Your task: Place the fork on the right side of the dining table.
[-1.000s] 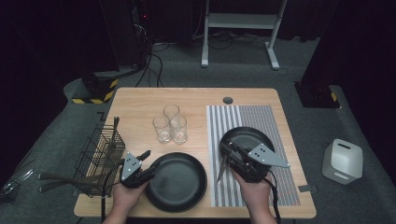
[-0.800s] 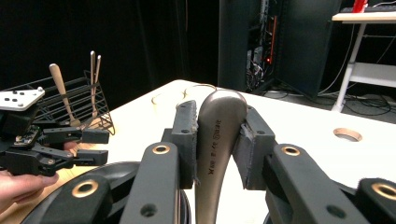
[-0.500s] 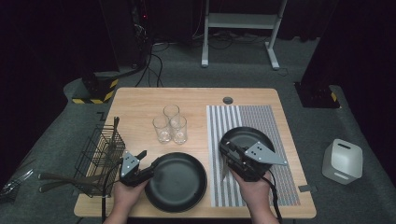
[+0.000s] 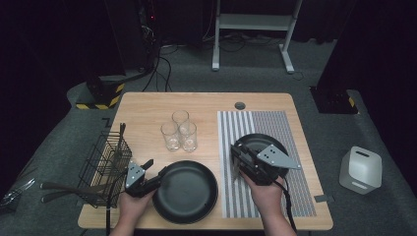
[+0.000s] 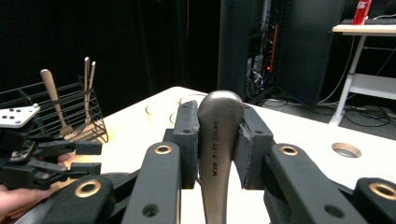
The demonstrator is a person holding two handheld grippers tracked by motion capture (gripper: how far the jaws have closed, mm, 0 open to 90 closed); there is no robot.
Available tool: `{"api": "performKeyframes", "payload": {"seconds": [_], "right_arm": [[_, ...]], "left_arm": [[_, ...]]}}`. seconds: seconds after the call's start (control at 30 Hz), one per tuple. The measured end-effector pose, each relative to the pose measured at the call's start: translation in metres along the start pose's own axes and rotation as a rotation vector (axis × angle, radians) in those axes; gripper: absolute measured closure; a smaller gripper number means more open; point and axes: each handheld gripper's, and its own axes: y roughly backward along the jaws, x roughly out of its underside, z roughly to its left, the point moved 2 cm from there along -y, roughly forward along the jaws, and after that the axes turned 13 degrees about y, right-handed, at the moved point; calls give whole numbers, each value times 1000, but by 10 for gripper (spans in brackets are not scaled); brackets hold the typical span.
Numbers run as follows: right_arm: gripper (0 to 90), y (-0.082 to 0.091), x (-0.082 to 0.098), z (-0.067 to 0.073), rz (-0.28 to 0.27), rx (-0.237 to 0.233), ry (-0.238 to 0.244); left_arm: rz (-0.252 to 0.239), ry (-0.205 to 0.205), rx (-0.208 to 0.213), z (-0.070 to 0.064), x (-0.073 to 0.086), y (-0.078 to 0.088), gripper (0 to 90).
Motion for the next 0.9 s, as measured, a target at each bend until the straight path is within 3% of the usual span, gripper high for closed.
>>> {"api": "performKeyframes", "payload": {"seconds": [0.6,0.9], "right_arm": [[731,-37,-17,-1,13,25,39],[730,-59,-19,-8,24,40,33]], "left_arm": [[-4,19,25,2,0,0,385],[1,12,33,1,1,1,382]]}}
